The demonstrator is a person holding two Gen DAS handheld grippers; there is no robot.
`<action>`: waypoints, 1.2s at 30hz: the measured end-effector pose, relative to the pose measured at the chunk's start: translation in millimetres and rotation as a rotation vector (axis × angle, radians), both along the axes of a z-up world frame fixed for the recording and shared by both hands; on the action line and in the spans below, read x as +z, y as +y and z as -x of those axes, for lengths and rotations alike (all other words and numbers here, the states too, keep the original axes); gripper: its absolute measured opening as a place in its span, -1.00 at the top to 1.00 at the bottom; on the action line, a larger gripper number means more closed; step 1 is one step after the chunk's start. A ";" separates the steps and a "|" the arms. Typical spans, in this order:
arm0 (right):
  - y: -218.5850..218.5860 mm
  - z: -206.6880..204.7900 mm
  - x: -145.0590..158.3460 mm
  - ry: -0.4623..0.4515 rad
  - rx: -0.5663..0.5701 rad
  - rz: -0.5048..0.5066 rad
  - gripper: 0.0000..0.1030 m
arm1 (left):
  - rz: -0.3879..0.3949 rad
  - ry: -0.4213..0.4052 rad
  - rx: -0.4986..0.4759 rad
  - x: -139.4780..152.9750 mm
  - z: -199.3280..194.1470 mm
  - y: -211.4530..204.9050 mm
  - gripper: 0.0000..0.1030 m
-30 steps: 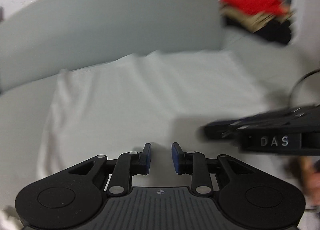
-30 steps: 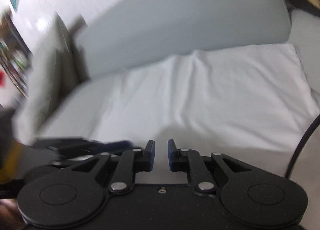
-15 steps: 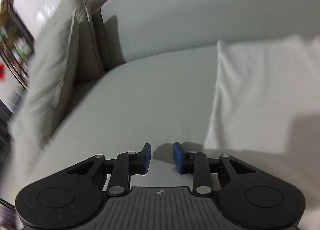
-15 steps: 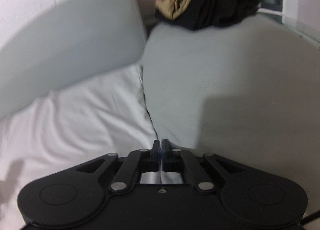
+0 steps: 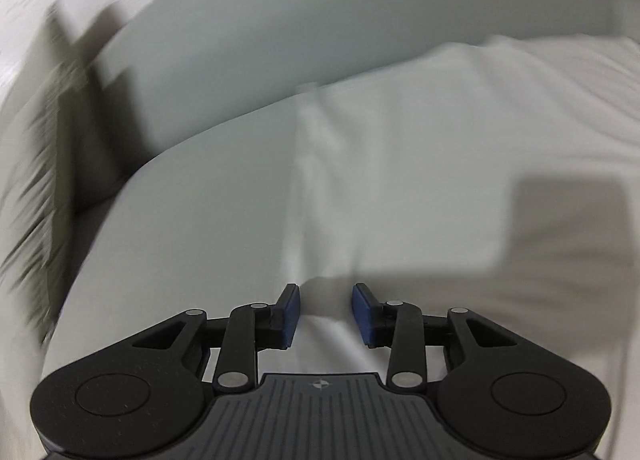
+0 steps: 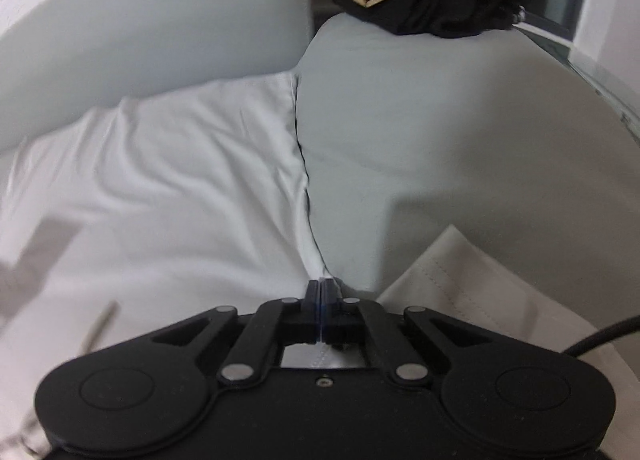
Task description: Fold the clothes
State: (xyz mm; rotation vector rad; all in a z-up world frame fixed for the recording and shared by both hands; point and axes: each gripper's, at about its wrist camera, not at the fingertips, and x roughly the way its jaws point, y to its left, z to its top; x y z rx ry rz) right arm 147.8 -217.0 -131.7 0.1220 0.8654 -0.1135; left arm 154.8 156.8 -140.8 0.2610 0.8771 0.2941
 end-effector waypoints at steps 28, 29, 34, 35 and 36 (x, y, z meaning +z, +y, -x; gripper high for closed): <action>-17.1 -166.0 -46.3 -0.238 -0.072 -0.104 1.00 | -0.094 -0.275 0.101 -27.5 -157.5 -9.7 0.31; -12.5 -163.0 -42.0 -0.247 -0.069 -0.093 0.96 | -0.071 -0.278 0.106 -23.7 -156.8 -6.7 0.35; 11.9 -163.5 -25.6 -0.362 0.106 -0.264 0.76 | 0.024 -0.342 -0.033 -7.4 -154.3 -27.9 0.41; 21.9 -167.7 -26.8 -0.345 0.153 -0.253 0.76 | 0.021 -0.342 -0.078 -8.6 -156.6 -35.2 0.38; 32.1 -173.1 -29.0 -0.321 0.194 -0.227 0.75 | -0.022 -0.314 -0.080 -14.8 -164.3 -39.2 0.38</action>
